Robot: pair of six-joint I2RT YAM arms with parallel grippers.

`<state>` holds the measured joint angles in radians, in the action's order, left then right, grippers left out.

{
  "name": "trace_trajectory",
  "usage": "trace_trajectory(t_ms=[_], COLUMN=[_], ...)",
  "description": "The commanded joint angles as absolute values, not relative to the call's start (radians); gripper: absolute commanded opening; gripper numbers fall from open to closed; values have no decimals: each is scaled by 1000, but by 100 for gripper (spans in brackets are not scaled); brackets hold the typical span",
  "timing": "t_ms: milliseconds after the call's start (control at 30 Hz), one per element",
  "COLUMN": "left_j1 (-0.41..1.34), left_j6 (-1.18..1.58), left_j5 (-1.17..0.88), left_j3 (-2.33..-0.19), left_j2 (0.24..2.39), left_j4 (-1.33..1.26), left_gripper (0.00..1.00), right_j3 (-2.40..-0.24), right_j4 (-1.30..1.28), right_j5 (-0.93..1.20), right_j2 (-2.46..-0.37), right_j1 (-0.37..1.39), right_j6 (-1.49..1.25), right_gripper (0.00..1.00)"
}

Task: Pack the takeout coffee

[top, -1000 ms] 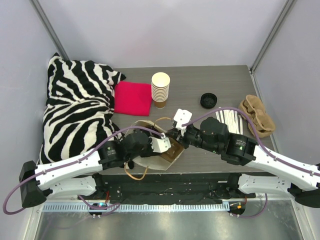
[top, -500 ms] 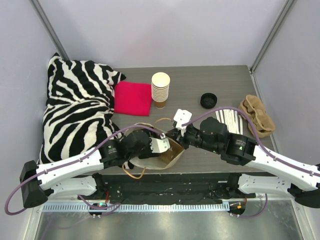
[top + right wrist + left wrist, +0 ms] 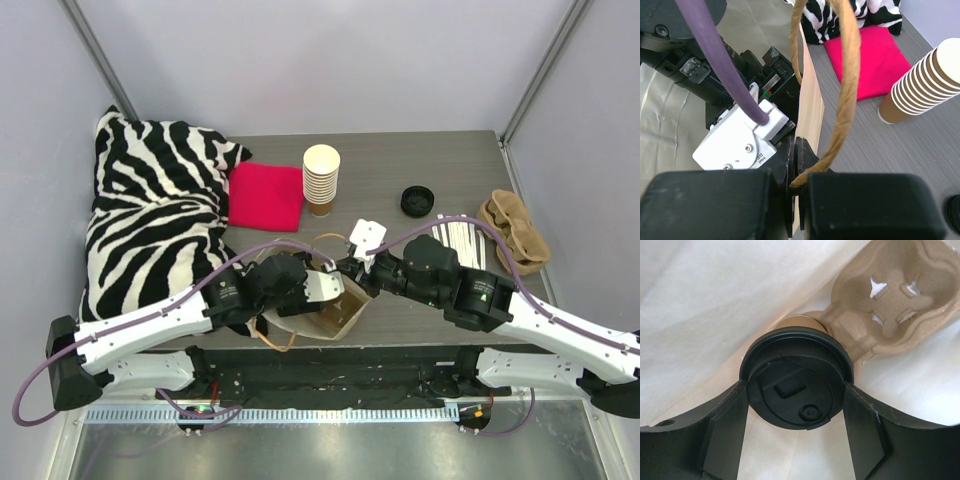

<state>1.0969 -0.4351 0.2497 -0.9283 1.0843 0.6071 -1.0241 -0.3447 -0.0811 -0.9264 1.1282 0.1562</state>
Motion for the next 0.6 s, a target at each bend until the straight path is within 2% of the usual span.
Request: trace_trajectory(t_ms=[0, 367, 567], left_j1=[1091, 1086, 1042], left_j6=[-417, -408, -403], left_j5=[267, 229, 172], left_j3=[-959, -933, -960], left_j2=[1088, 1123, 1219], left_j4=[637, 695, 719], left_gripper=[0, 0, 0], right_j3=[-1029, -1014, -1009], right_j4=[-271, -239, -230], right_j5=[-66, -67, -83], right_j2=[-904, -905, -910], right_j1=[1131, 1132, 1131], right_j6=[173, 209, 203], right_gripper=[1, 1, 1])
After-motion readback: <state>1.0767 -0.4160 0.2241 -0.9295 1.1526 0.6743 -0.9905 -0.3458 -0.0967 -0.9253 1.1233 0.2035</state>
